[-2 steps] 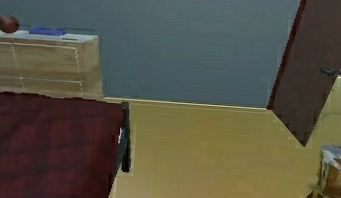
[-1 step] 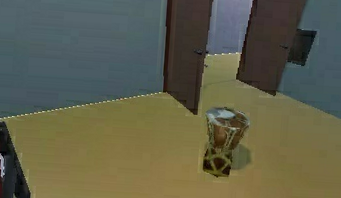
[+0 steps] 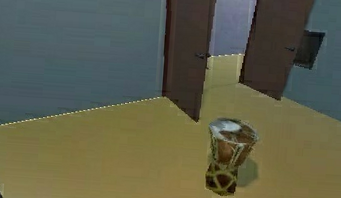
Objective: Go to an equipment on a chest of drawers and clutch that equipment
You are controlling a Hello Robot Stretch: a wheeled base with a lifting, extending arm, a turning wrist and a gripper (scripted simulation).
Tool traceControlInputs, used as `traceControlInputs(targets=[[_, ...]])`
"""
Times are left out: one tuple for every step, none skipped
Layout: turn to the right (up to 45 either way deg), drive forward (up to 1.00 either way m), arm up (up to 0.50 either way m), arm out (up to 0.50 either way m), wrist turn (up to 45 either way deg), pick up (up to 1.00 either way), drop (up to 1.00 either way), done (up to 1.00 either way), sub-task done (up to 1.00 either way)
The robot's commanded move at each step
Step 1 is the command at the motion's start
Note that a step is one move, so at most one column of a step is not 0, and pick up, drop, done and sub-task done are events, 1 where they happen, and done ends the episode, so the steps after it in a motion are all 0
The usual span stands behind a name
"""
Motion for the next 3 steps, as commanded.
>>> traceControlInputs(targets=[[45.0,0.0,0.0,0.0,0.0,0.0,0.0,0.0,0.0],[12.0,0.0,0.0,0.0,0.0,0.0,0.0,0.0,0.0],[3.0,0.0,0.0,0.0,0.0,0.0,0.0,0.0,0.0]])
